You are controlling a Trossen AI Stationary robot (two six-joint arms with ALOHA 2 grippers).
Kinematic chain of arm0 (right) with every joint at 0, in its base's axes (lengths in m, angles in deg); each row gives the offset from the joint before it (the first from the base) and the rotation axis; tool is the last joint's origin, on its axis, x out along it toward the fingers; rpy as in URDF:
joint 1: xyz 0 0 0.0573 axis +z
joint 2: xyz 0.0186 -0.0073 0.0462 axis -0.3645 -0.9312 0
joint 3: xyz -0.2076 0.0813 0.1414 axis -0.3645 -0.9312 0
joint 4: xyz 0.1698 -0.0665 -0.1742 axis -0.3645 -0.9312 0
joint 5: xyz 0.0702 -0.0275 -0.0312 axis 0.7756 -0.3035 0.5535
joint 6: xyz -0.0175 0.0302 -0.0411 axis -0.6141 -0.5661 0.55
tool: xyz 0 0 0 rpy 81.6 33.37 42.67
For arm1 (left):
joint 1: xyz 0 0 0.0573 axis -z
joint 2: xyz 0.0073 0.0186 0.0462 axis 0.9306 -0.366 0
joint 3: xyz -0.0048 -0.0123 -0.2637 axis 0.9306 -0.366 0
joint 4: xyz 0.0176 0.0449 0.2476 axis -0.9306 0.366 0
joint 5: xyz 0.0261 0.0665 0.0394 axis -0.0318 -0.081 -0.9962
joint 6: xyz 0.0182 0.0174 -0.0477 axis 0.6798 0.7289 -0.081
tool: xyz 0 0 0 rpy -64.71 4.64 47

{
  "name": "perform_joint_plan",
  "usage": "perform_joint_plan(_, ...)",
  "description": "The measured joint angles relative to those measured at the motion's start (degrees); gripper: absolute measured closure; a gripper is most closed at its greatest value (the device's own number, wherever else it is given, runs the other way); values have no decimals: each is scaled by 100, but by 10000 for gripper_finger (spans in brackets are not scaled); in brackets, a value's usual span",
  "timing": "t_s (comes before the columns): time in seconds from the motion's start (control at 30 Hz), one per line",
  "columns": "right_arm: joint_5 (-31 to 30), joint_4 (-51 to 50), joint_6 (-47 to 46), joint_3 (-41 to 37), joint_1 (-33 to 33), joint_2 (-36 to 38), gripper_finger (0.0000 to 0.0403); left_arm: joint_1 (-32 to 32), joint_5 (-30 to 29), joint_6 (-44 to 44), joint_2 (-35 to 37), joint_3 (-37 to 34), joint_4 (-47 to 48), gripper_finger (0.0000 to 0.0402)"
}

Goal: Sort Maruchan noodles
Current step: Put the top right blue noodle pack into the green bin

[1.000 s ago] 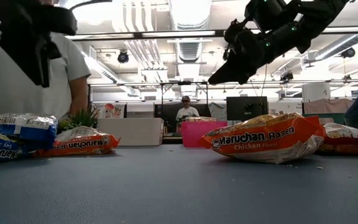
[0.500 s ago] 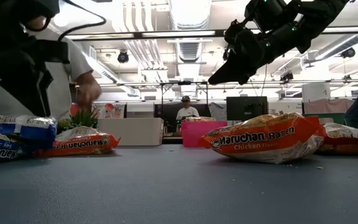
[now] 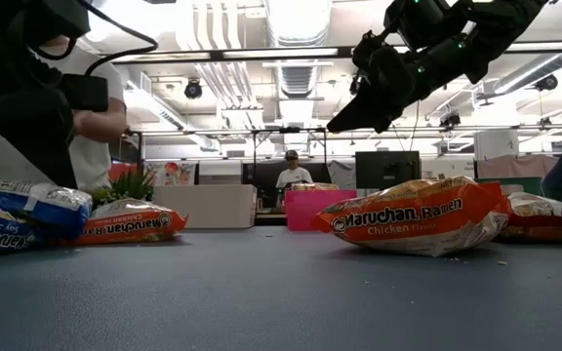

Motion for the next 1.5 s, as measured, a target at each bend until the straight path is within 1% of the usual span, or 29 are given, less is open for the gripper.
perform_joint_plan(0.13, 25, -20, -24, -37, 0, 0, 394, 0, 8, -3, -17, 0, -12, 282)
perform_joint_plan(0.23, 25, -8, -64, -94, 0, 0, 394, 0, 26, -4, -31, 0, -12, 324)
perform_joint_plan(0.33, 24, -5, -112, -161, 0, 0, 394, 0, 60, 12, -31, -2, -123, 374)
perform_joint_plan(0.4, 23, 0, -137, -186, 0, 0, 394, 0, 64, 70, -33, -10, -304, 394)
perform_joint_plan(0.53, 23, 2, -182, -199, 0, 0, 394, 0, 26, 395, -34, -11, -1039, 395)
perform_joint_plan(0.67, 23, 4, -198, -199, 0, 0, 394, 0, -9, 1102, -34, -11, -2142, 400)
perform_joint_plan(0.73, 23, 4, -196, -199, 0, 0, 394, 0, 37, 1385, -16, -9, -2424, 401)
perform_joint_plan(0.83, 23, 4, -195, -199, 0, 0, 394, 0, 472, 1428, 62, 0, -2161, 401)
perform_joint_plan(1.0, 22, 8, -191, -199, -1, 0, 394, 4, 999, 600, 100, 0, -833, 401)
perform_joint_plan(1.1, 21, 16, -190, -199, -2, -1, 394, 1, 1211, 284, 100, 0, -496, 401)
perform_joint_plan(1.23, 21, 62, -188, -199, -2, 0, 394, 0, 1258, 184, 49, 0, -510, 401)
perform_joint_plan(1.33, 19, 128, -184, -199, -2, -2, 394, 2, 1014, 154, -165, -9, -732, 401)
perform_joint_plan(1.43, 21, 134, -191, -199, -2, -2, 394, 0, 858, 322, -525, -22, -1403, 402)
perform_joint_plan(1.5, 19, 137, -188, -199, -2, -2, 394, 2, 743, 531, -766, -26, -2097, 402)
